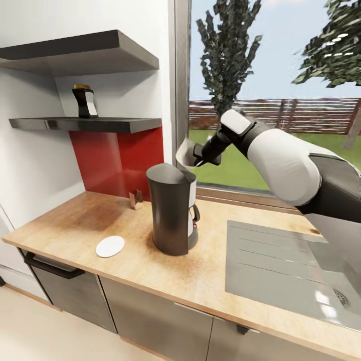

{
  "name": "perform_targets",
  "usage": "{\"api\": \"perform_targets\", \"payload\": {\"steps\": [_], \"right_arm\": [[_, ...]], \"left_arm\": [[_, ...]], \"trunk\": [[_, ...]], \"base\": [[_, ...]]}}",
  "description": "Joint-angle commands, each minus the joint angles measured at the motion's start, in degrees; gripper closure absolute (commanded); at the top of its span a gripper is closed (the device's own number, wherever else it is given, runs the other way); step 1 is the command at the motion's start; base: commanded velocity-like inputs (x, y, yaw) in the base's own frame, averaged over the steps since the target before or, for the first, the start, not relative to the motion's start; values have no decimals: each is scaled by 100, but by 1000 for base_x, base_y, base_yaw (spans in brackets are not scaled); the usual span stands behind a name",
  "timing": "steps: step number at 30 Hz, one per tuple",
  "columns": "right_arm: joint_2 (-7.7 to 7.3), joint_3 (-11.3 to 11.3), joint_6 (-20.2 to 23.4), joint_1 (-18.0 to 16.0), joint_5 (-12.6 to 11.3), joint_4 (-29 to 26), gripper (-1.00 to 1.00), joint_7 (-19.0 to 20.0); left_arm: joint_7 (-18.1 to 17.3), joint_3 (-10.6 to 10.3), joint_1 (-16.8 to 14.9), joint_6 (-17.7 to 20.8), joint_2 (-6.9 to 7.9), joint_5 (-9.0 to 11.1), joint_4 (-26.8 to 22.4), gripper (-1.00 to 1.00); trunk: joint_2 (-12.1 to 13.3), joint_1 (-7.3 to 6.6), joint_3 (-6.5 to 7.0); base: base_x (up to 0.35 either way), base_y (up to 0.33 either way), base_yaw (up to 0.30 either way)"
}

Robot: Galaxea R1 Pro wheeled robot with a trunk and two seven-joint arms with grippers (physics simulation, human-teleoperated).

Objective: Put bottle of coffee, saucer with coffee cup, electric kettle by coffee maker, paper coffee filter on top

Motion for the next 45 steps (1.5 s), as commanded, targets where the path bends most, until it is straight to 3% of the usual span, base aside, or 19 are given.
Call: {"api": "perform_targets", "payload": {"steps": [1,35,45], "right_arm": [[2,-44,11,2,-31,-7,100,-53],[2,-27,11,100,-21,-7,100,-53],[2,-26,11,428,-18,-7,100,-53]], "left_arm": [[6,13,-5,-20,0,4,7,-100],[6,22,-5,-20,-14,13,3,-100],[6,22,-5,-20,-9,13,5,-100]], "trunk": [[-13,4,-13],[-13,4,-13],[-13,4,-13]], "base": [[57,0,0],[96,0,0],[0,0,0]]}}
